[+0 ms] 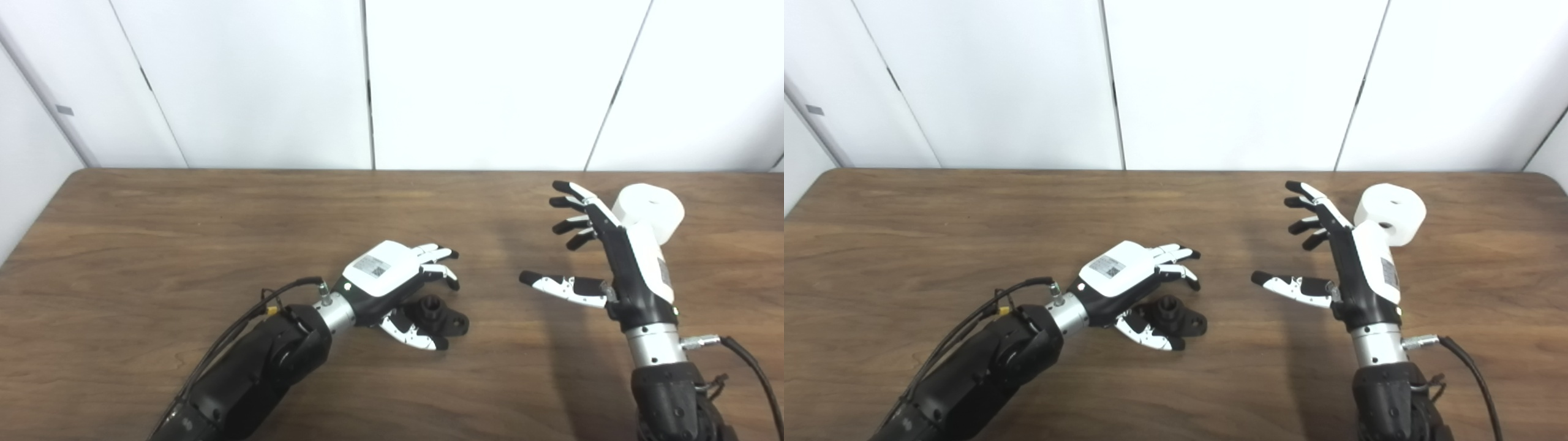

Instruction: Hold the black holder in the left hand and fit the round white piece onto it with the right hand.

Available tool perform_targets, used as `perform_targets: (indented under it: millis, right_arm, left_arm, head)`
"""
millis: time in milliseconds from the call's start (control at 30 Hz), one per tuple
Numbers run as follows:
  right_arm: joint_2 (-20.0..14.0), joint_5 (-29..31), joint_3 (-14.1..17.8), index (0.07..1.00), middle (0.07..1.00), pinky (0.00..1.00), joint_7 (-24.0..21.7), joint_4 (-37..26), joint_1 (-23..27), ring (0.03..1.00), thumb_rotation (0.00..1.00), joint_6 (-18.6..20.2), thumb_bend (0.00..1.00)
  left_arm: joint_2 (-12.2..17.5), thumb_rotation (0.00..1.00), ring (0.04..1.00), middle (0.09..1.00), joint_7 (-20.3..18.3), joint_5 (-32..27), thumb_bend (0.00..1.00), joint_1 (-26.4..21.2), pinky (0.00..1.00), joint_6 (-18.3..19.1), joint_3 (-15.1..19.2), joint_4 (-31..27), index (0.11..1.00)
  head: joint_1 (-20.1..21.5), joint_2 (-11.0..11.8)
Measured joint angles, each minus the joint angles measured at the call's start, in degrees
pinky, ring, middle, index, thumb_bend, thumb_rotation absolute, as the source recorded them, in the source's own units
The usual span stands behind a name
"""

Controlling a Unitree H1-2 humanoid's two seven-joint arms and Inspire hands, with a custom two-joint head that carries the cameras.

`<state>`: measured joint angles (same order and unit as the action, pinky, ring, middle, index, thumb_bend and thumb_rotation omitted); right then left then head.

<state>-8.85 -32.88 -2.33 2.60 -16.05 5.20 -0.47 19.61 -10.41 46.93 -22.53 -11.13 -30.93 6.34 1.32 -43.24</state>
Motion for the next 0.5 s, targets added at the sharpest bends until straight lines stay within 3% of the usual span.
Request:
perform_targets:
  millis: [200,500]
  right_arm:
    - [-0.03,0.1,0.03,0.844,0.764,0.48,0.0,-0.02,0.08,0.614,0.16,0.11,0.61]
    - [-0.02,0.46,0.0,0.847,0.768,0.47,-0.01,0.05,0.25,0.621,0.16,0.13,0.61]
  left_arm:
    - [1.21,0.25,0.938,0.925,-3.73,-1.9,1.0,0.92,0.82,1.09,1.22,-2.72,0.662]
    - [4.59,0.23,0.918,0.909,-5.55,-2.91,1.0,1.95,0.8,1.0,2.98,-4.93,0.651]
  head:
    - [-0.44,-0.09]
    - [-0.7,0.0]
